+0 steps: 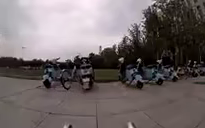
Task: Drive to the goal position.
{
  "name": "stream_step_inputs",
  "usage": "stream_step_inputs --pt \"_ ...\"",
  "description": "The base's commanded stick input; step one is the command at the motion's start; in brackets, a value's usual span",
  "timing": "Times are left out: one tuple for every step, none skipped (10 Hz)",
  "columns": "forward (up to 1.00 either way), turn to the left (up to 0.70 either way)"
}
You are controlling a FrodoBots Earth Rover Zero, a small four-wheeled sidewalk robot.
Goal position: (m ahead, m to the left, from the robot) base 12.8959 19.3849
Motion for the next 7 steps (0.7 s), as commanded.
stream_step_inputs --pt "0.0 0.7" --pt "0.0 0.7" --pt "0.0 0.7" --pt "0.0 0.7" --pt "0.0 0.7" --pt "0.0 0.7" --pt "0.0 0.7"
